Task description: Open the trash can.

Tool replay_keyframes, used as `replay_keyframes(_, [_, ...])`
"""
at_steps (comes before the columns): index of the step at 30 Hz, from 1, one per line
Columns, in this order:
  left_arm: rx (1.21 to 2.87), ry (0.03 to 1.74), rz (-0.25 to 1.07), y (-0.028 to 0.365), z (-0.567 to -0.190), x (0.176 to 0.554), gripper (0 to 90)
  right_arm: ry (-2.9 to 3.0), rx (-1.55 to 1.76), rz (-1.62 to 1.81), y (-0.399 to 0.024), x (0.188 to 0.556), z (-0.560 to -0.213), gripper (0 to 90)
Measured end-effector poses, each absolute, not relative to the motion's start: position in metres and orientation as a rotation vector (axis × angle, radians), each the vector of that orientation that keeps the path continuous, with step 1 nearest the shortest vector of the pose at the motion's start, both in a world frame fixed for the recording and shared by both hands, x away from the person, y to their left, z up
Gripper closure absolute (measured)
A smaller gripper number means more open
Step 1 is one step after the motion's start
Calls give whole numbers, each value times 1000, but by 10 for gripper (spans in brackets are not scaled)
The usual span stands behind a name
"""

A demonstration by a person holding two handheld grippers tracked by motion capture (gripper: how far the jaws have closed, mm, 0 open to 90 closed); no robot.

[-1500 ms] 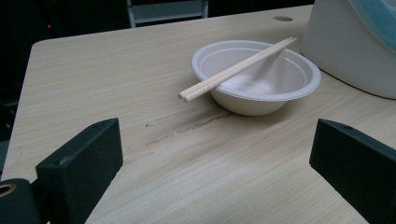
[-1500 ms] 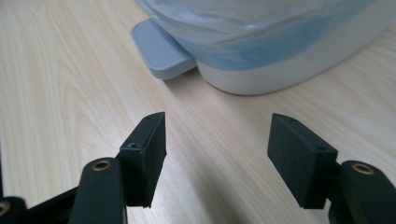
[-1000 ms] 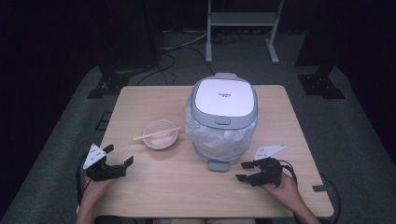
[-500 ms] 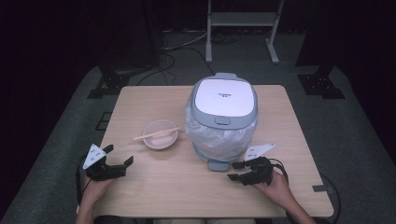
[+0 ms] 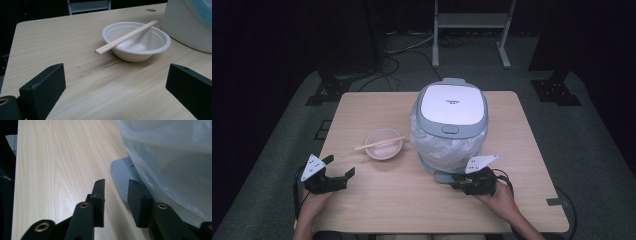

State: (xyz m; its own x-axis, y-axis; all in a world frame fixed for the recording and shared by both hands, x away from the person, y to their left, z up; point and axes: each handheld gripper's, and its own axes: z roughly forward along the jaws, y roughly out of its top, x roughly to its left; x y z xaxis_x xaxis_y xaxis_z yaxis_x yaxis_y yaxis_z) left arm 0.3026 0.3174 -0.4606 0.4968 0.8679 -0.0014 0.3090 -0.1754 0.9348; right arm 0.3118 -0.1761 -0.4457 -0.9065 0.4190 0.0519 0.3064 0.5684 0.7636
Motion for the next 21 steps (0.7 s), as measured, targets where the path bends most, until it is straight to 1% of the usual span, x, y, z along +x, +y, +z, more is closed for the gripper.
replay_keyframes(4, [1728, 1004, 690, 317, -461, 303, 18, 2630, 584, 1248, -172, 314, -446, 738])
replay_keyframes(7, [1729, 1004, 690, 318, -461, 303, 19, 2629, 601, 1253, -170, 315, -447, 739])
replay_keyframes(11, [1729, 1002, 689, 318, -461, 303, 19, 2611, 581, 1223, -165, 315, -449, 770])
replay_keyframes(21, [1729, 1001, 686, 317, -461, 303, 19, 2582, 572, 1206, -161, 319, -453, 803])
